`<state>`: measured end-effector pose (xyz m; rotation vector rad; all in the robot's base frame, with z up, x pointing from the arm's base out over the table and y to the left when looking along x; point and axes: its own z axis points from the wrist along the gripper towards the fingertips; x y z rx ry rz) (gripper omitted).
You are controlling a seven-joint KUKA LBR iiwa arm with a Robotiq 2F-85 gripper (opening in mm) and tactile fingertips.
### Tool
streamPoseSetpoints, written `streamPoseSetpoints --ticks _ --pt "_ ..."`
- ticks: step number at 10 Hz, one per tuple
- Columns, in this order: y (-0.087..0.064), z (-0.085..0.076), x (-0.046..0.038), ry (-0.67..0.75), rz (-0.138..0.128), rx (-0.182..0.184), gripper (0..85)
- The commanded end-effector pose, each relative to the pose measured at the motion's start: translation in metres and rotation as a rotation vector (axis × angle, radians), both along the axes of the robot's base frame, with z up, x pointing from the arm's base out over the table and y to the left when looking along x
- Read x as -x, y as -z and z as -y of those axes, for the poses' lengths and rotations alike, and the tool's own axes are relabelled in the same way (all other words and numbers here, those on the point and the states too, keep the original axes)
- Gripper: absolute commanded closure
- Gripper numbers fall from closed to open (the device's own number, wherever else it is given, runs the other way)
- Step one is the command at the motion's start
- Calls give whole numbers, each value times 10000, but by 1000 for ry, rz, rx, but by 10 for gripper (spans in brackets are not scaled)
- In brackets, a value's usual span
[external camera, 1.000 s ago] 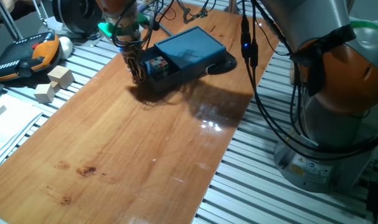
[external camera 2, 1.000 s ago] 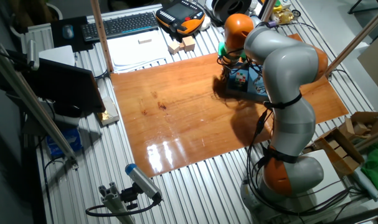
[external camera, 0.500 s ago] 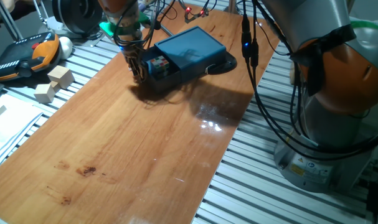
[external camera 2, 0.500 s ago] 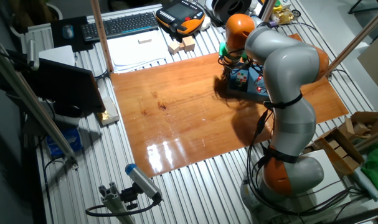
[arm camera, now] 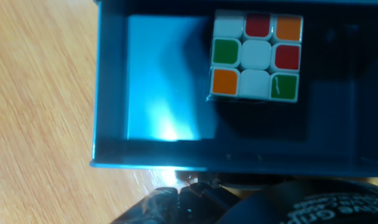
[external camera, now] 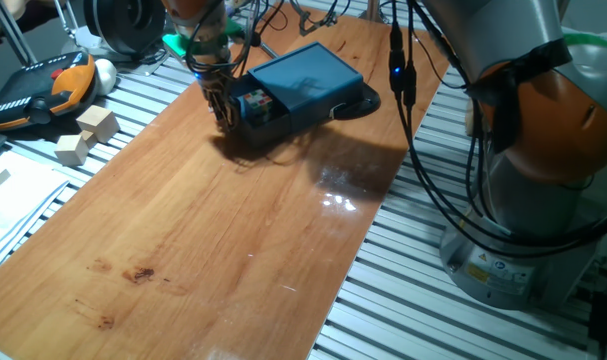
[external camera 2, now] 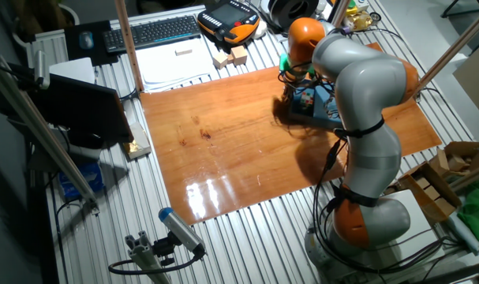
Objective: Grasp the handle and close the drawer
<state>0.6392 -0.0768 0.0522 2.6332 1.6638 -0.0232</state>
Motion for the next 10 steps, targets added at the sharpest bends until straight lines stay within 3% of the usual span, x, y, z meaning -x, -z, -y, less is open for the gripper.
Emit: streamPoseSetpoints --ticks 1,10 --pt "2 21 9 -3 2 0 827" --pt "17 155 91 -10 3 -3 827"
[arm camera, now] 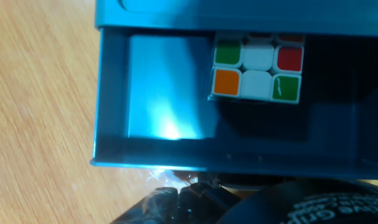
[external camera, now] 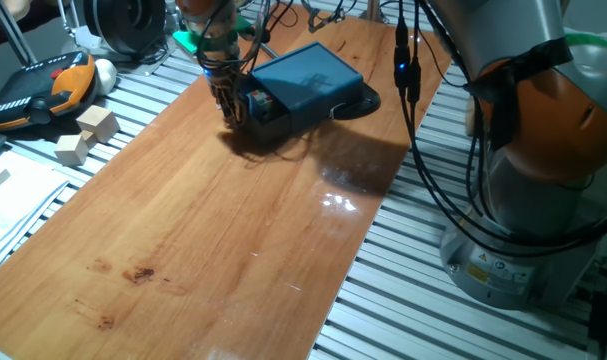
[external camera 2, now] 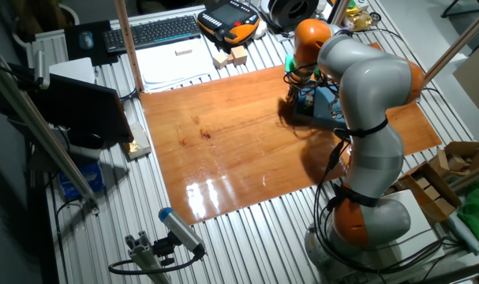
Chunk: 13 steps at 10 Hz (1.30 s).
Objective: Grasp the handle and close the drawer
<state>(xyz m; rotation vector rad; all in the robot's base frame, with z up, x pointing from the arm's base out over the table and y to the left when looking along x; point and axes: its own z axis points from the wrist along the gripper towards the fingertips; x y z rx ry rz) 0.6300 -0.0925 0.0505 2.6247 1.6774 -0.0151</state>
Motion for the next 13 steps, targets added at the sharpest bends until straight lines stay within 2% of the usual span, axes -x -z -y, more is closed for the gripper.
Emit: streamPoseSetpoints --ticks 1,13 --pt "-4 5 6 0 0 1 827" --pt "-19 125 81 22 -5 8 827"
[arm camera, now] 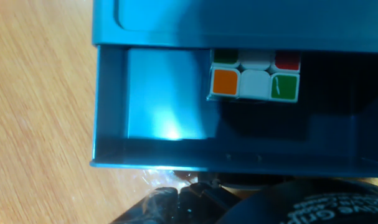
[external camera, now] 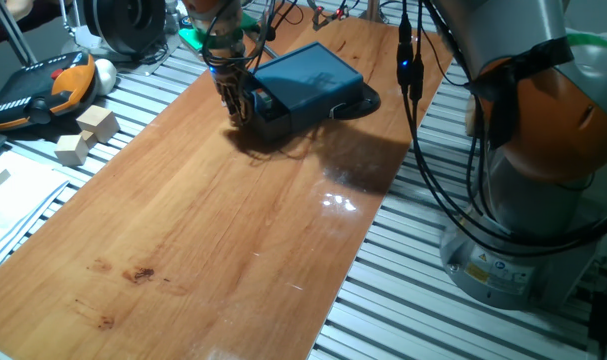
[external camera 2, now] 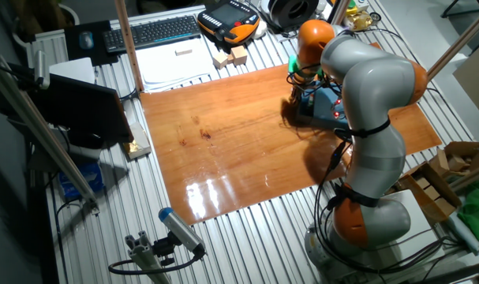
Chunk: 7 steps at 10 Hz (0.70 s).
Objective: Grasp the handle and close the drawer
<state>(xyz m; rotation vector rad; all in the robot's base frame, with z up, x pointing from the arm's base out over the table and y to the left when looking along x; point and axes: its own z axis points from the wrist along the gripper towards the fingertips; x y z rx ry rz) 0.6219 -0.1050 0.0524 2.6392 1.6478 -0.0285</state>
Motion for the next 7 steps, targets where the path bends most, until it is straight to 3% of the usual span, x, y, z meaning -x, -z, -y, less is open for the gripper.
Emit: streamPoseSetpoints --ticks 1,7 --pt "1 10 7 2 0 3 827" --pt "-1 84 46 5 -1 0 827"
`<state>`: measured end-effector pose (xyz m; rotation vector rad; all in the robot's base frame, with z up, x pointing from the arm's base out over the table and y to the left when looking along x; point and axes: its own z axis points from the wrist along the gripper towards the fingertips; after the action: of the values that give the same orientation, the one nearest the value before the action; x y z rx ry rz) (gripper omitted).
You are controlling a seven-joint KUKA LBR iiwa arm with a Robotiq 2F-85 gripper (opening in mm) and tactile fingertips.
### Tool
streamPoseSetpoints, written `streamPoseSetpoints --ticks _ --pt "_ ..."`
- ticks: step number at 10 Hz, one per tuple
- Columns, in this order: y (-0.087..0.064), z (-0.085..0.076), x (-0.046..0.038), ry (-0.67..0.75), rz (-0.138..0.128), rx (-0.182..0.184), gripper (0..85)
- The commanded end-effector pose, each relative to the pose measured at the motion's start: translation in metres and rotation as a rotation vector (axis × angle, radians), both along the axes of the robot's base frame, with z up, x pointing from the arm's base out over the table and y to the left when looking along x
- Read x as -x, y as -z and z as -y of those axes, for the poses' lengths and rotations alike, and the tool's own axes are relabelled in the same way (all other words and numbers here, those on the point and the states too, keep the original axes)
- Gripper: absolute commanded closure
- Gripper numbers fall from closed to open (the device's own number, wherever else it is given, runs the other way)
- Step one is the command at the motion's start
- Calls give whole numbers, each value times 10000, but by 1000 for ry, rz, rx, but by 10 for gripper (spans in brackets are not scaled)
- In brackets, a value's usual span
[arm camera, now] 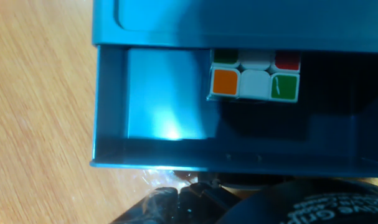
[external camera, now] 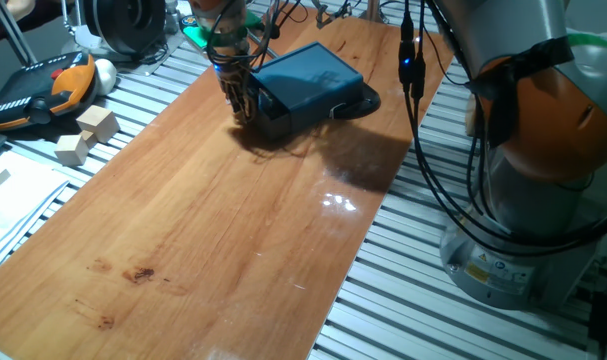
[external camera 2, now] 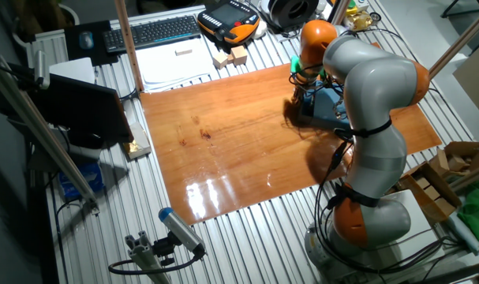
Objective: Grasp the handle and close the drawer
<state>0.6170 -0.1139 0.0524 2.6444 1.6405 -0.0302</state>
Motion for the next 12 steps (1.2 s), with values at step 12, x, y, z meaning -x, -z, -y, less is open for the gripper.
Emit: streamPoseSetpoints --ticks 12 --pt "17 152 107 13 0 3 827"
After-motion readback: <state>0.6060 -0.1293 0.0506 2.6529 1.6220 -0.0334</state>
